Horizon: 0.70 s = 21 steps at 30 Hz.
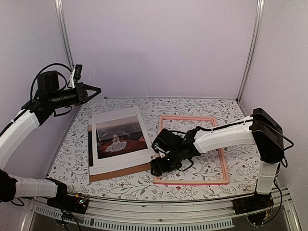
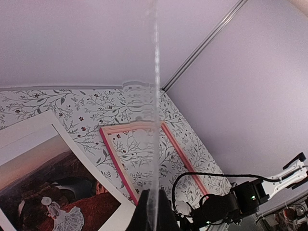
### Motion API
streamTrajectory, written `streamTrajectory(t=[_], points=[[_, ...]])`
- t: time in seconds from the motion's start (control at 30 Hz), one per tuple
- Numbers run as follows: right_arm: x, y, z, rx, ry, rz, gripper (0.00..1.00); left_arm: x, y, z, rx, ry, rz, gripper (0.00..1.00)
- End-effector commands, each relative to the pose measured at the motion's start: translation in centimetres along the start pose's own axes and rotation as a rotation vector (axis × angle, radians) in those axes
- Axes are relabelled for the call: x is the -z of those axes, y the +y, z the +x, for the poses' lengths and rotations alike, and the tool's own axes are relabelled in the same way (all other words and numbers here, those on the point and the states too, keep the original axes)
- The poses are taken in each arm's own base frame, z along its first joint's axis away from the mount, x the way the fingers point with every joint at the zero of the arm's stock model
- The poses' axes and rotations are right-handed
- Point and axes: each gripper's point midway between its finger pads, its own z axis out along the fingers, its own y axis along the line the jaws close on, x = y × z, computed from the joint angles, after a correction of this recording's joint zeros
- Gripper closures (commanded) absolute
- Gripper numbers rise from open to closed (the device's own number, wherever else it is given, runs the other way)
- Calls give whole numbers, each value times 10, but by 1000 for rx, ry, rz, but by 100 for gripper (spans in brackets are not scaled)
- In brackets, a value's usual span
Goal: Put the photo into the frame
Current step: Move the frame body to the center of the board, then place the glass panel on the frame body.
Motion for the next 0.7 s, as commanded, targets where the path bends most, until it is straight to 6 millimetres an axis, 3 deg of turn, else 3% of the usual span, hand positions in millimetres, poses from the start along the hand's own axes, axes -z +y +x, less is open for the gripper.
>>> streamTrajectory(t=[0.0,0.1,0.2,0.37,0.53,0.67], points=[[35,-15,-13,7,-74,48,20,-3,-17,-11,-31,-27,34,100],[59,-28,-20,-13,-126,69,20,-5,-19,-11,-28,-28,32,100],[83,-56,-19,-64,-172,120,20,-7,-22,-9,-20,-21,38,100],[129,-124,-16,-193,-248,228,20,-16,-29,-1,-8,0,60,100],[174,-189,-17,-330,-341,275,20,-31,-49,8,17,24,132,100],[198,-235,-15,-418,-377,314,20,-48,-67,20,47,54,197,100]])
